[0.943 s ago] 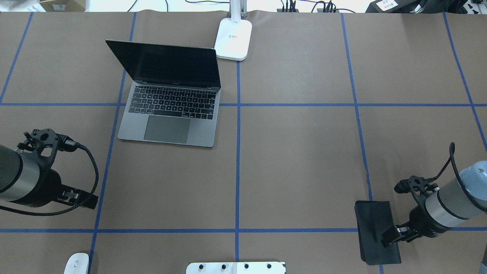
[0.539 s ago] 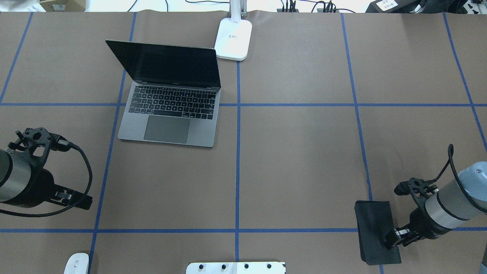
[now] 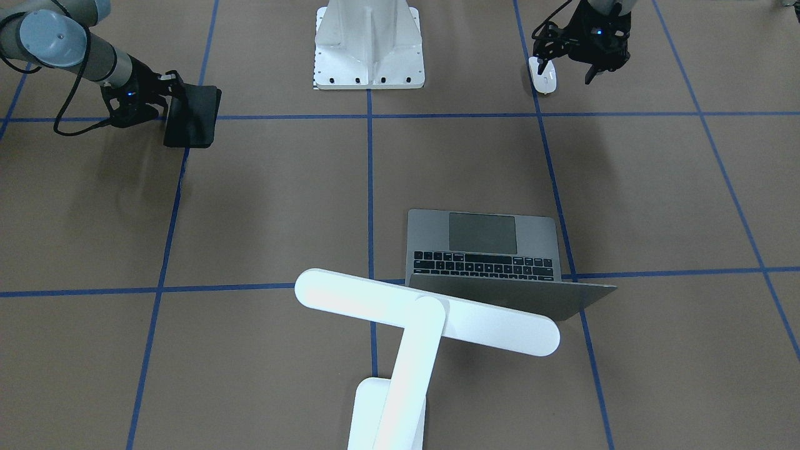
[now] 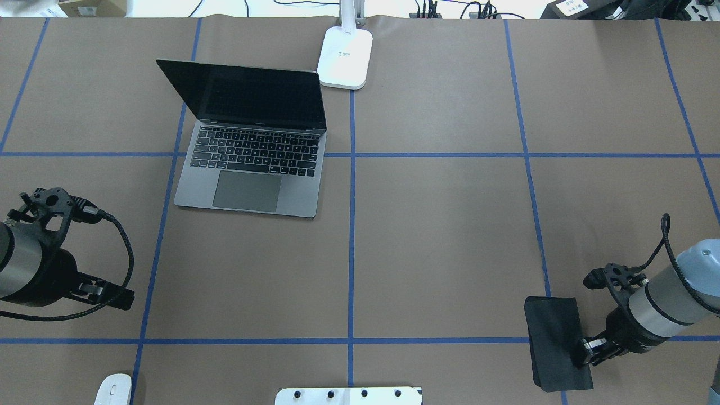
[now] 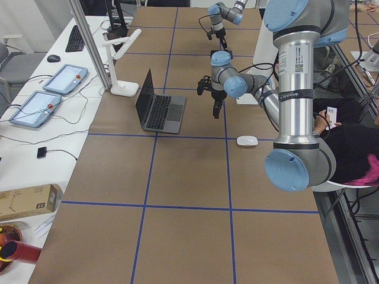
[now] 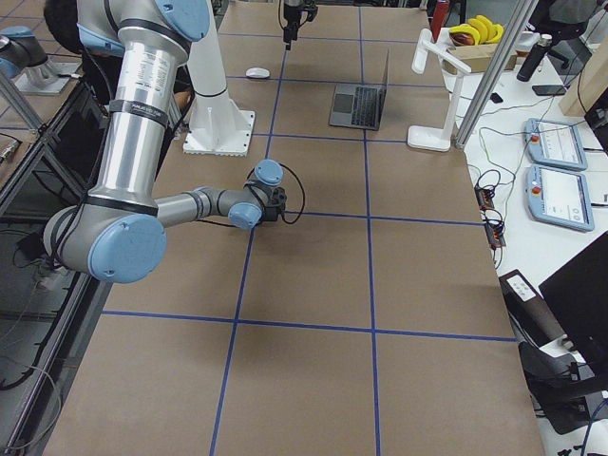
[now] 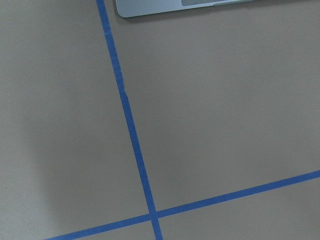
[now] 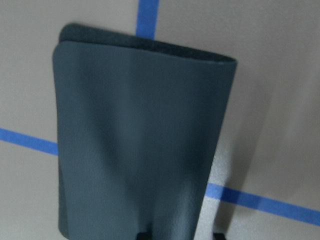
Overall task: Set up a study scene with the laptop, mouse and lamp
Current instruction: 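Grasp the edge of the black mouse pad with the right gripper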
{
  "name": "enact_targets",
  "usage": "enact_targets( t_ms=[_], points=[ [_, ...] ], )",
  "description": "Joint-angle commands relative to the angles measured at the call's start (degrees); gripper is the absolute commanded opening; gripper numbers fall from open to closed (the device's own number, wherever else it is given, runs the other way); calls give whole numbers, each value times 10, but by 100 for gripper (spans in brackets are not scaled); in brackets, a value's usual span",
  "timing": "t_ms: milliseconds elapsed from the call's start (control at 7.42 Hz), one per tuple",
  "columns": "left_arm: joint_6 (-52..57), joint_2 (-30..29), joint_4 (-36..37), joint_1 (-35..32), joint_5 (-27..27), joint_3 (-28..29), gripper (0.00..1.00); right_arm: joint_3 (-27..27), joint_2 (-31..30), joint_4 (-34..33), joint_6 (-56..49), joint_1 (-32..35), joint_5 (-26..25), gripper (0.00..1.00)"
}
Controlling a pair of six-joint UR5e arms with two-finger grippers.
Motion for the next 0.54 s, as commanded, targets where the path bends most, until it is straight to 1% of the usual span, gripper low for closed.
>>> enact_targets(
  t_ms=[0, 135, 404],
  points=[
    [1, 0, 0, -1, 0, -3, 97, 1, 1, 0, -5, 5, 1, 15],
    [5, 6, 0, -1, 0, -6, 97, 3, 1, 0, -5, 11, -1, 13],
    [8, 10, -1, -1, 0, -9, 97, 8, 2, 1, -6, 18, -6, 11]
  ],
)
